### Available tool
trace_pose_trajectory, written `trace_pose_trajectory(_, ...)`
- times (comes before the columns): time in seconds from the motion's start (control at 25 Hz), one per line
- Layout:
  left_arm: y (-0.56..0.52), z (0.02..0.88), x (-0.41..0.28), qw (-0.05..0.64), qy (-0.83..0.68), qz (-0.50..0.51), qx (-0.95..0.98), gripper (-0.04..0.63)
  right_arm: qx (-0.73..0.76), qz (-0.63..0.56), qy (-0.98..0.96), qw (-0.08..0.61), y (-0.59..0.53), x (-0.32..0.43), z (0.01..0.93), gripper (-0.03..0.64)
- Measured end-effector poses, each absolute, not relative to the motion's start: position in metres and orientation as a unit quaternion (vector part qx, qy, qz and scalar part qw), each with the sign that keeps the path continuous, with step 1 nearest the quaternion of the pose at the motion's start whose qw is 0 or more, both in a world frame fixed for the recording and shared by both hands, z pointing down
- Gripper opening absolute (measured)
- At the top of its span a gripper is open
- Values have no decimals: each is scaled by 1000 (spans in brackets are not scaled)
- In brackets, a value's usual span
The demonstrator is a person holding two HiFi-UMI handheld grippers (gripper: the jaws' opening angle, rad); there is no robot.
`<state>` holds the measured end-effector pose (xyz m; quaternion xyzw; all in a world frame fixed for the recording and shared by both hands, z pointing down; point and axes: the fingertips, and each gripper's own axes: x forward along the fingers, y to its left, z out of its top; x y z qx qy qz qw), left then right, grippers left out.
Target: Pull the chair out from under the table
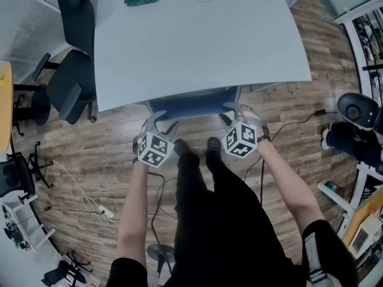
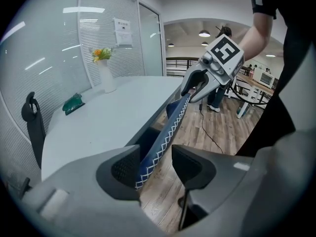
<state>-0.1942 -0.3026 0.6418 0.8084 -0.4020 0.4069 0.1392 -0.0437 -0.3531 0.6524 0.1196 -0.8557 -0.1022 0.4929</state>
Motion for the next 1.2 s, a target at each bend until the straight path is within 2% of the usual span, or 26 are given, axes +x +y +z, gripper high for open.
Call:
trace_pose_trajectory(0.4,-309,651,-196,124,-405,411,807,167,104,-86,-864,486,-355,-46,659,133)
trace_pose_trajectory(1.2,-282,656,-181,153,-415,427,789,160,97,-85,-850,510,-334,-32,662,123)
